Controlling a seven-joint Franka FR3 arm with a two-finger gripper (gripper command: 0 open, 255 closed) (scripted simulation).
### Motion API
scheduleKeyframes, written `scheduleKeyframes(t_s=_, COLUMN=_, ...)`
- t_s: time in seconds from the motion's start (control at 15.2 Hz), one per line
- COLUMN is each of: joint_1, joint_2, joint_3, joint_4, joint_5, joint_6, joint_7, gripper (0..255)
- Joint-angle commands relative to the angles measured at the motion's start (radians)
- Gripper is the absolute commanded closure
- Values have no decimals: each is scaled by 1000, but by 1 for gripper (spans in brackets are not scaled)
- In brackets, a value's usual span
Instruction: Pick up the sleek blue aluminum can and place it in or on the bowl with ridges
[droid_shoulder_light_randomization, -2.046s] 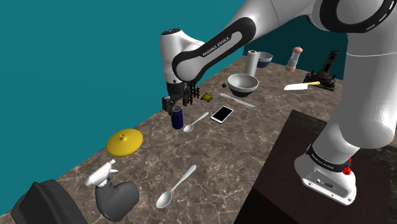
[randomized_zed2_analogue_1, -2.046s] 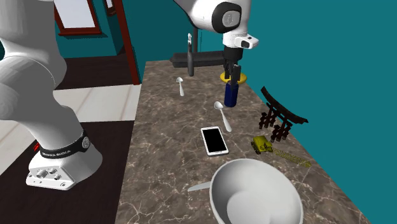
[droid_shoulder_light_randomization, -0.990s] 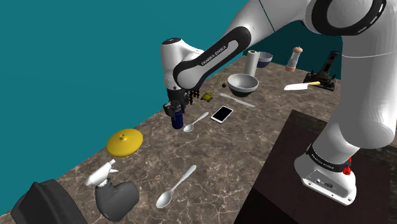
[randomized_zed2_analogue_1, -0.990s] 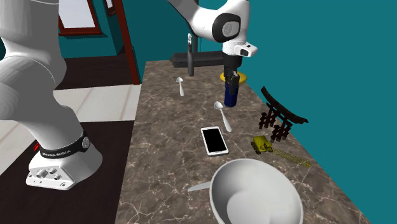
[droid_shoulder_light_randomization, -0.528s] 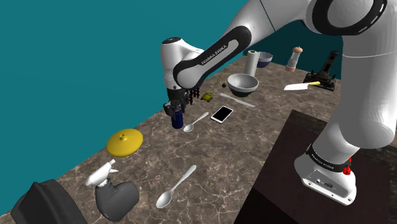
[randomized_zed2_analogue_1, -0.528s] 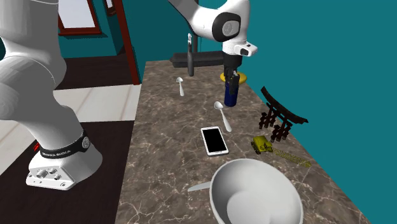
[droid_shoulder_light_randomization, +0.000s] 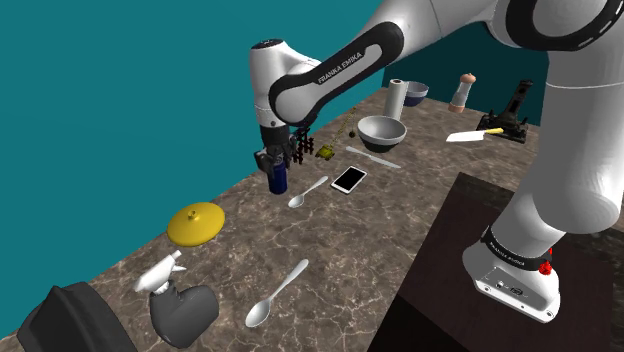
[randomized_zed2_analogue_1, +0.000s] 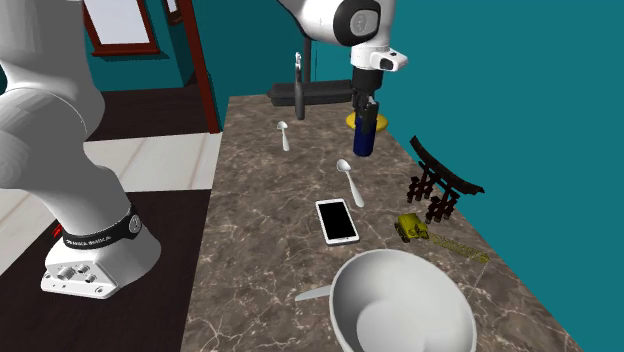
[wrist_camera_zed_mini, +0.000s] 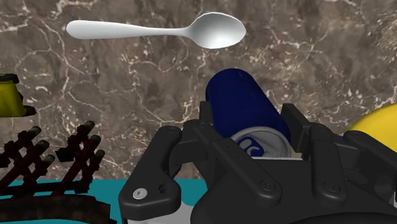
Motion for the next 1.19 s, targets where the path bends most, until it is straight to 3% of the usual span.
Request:
scheduleKeyframes(t_s=0.0, joint_1=-3, joint_2=-16, joint_3=2, joint_4=9, joint_5=7, joint_6=-24, joint_7=-6, gripper=255)
scheduleKeyframes(t_s=1.12, joint_1=-11, joint_2=-98, joint_3=16, joint_4=132, joint_5=43, joint_6=-224, joint_7=-29, gripper=255)
